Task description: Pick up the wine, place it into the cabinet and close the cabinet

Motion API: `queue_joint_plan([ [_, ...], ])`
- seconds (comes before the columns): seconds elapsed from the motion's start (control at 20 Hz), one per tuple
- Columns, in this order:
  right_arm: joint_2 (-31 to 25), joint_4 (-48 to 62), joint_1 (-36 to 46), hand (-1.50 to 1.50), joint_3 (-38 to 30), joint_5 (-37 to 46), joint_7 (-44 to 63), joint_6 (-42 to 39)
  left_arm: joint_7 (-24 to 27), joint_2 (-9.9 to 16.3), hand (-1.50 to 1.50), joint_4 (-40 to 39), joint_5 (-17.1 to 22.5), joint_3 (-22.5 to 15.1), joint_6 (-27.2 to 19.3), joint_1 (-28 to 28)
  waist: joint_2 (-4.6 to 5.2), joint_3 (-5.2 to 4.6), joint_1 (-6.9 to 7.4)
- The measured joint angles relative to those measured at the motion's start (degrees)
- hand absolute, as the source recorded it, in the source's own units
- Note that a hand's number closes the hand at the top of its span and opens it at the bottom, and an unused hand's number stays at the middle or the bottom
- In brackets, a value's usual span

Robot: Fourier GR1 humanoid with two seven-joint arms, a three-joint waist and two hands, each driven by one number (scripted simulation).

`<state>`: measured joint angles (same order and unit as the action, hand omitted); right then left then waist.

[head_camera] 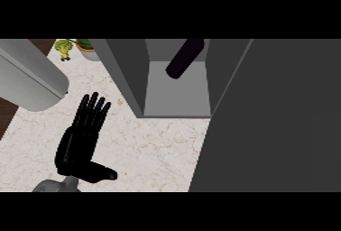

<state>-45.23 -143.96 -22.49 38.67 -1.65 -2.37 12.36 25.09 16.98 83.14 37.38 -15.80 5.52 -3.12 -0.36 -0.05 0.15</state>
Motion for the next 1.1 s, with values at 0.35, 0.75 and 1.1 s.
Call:
queue_joint_plan([
  [0.35, -0.13, -0.24, 2.14, 1.50, 2.97, -0.12, 1.71, -2.32, -0.62, 5.39, -1.50, 2.16, 2.86, 5.59, 3.62, 2.88, 0.12, -0.05, -0.01],
  [0.75, 0.53, -0.19, 5.29, 1.50, 4.43, -0.02, 5.07, -3.81, -1.32, 10.42, -1.50, 1.36, 6.34, 10.98, 9.48, 4.85, 0.20, -0.15, 0.32],
  [1.1, 2.52, 0.15, 9.43, 1.50, 2.81, -0.13, 8.02, -4.76, -3.62, 12.58, -1.50, 2.65, 8.58, 13.16, 11.11, 4.82, 0.37, -0.22, 1.15],
])
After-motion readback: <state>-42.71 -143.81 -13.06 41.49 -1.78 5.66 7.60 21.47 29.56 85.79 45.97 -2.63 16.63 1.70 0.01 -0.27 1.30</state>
